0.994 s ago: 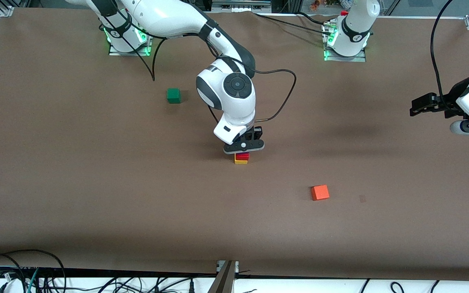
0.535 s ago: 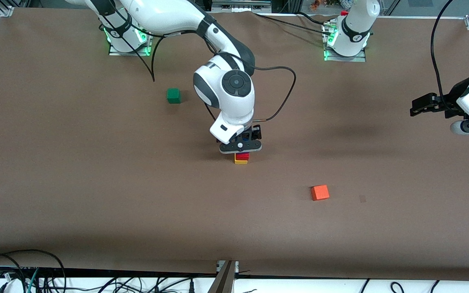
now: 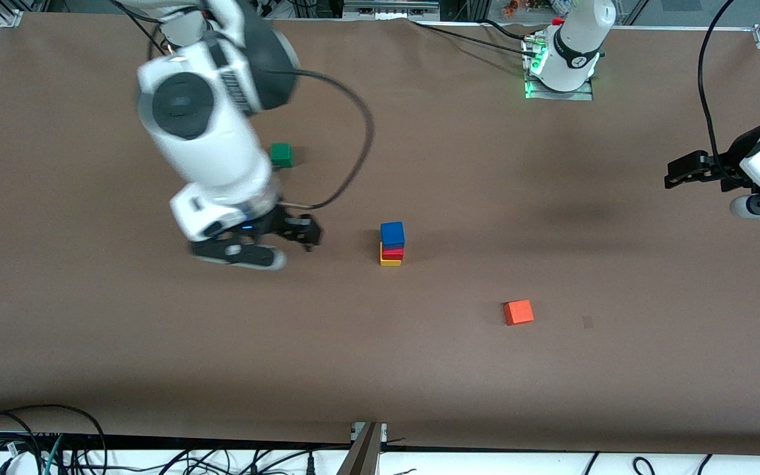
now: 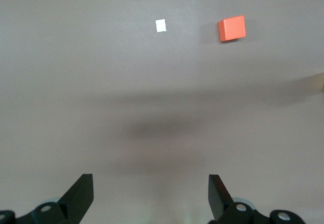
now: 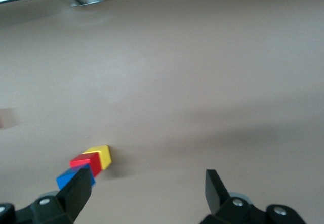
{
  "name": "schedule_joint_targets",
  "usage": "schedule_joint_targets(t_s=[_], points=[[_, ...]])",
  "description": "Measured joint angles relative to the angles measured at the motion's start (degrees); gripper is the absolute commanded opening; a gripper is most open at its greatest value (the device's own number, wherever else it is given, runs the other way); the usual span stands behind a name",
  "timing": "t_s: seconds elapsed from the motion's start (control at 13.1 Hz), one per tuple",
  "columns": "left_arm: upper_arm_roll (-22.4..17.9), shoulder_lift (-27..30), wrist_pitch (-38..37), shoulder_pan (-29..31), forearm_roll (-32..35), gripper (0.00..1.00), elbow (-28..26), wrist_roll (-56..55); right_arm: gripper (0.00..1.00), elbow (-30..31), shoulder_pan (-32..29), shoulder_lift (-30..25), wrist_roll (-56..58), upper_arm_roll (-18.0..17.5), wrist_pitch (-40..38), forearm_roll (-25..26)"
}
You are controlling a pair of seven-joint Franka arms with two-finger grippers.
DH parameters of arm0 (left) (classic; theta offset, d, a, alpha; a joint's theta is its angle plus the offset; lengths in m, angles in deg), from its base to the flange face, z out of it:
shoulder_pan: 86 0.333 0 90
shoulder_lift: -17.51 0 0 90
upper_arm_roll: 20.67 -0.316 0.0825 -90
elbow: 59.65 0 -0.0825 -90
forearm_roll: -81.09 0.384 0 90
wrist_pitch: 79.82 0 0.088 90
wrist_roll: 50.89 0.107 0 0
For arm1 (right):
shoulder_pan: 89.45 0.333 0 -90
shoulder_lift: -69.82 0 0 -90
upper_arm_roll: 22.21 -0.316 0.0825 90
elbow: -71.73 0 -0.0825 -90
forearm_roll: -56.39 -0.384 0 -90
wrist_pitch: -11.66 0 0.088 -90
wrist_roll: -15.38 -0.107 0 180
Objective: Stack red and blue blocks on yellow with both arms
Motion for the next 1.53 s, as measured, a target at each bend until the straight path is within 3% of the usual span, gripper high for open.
schedule_joint_targets(t_s=[0.15, 0.31, 0.69, 0.92, 1.15, 1.53], points=[[0.0, 0.0, 0.0, 0.0, 0.0, 1.0, 0.0, 0.0, 1.0, 1.3, -5.9, -2.8, 4.9, 0.1, -3.0, -3.7], [0.0, 0.0, 0.0, 0.0, 0.0, 1.0, 0.0, 0.0, 1.0, 5.2, -8.2, -6.7, 8.9, 1.2, -4.6, -4.2], [0.0, 0.0, 0.1, 0.0, 0.0, 1.0, 0.0, 0.0, 1.0, 25.2, -8.3, -22.7, 19.5, 8.1, -4.6, -4.1], [0.0, 0.0, 0.1, 0.0, 0.0, 1.0, 0.0, 0.0, 1.0, 35.3, -9.4, -29.2, 23.5, 9.2, -1.8, -1.1], [0.0, 0.0, 0.1, 0.0, 0.0, 1.0, 0.0, 0.0, 1.0, 39.3, -10.7, -30.8, 25.1, 8.6, 0.1, 1.9], [0.0, 0.0, 0.1, 0.0, 0.0, 1.0, 0.0, 0.0, 1.0, 39.5, -10.8, -31.0, 27.2, 7.5, 2.1, 5.4]])
